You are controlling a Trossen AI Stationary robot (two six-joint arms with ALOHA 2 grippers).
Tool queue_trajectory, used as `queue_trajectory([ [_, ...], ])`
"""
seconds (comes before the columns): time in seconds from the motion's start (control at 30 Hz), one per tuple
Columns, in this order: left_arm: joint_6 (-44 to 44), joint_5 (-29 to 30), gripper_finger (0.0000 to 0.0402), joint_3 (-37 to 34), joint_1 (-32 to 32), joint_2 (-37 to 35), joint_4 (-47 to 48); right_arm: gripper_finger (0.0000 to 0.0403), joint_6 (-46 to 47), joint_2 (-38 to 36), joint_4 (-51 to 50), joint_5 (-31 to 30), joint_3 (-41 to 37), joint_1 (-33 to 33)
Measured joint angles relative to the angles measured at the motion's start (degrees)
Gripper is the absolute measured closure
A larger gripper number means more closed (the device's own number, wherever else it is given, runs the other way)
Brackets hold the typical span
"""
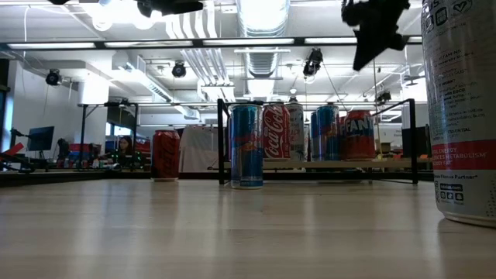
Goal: Place canned beverage on shelf
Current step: Put the red and black soda can on the shelf
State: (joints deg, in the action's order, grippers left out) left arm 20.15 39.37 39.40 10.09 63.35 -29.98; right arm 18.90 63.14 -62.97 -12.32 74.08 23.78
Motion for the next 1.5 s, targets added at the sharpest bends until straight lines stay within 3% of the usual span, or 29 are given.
queue_trajectory([
  [0.4, -1.6, -0.4, 0.0035, 0.0, 3.1, 0.0, -4.3, 0.0390, 6.4, -1.6, 2.4, -10.1, 0.0, -19.3],
  [0.6, -1.6, -4.3, 0.0035, 0.0, 4.5, -0.2, -9.9, 0.0390, 8.5, -1.2, 7.1, -17.9, -2.5, -29.3],
  [0.87, -2.0, -6.0, 0.0035, 2.7, 5.7, 0.2, -8.8, 0.0390, 6.8, -1.2, 18.8, -18.2, -7.7, -38.5],
  [1.07, -2.8, -6.0, 0.0035, 8.9, 6.9, 0.5, 1.9, 0.0390, 3.2, -1.2, 26.2, -17.2, -11.4, -40.8],
  [1.33, -8.2, -5.8, 0.0035, 20.6, 7.5, 1.2, 25.1, 0.0390, 0.9, -1.2, 28.4, -15.9, -12.4, -40.8],
  [1.5, -10.1, -0.1, 0.0035, 27.4, 6.8, 2.4, 44.4, 0.0390, -0.2, -1.2, 29.0, -15.8, -12.1, -40.8],
])
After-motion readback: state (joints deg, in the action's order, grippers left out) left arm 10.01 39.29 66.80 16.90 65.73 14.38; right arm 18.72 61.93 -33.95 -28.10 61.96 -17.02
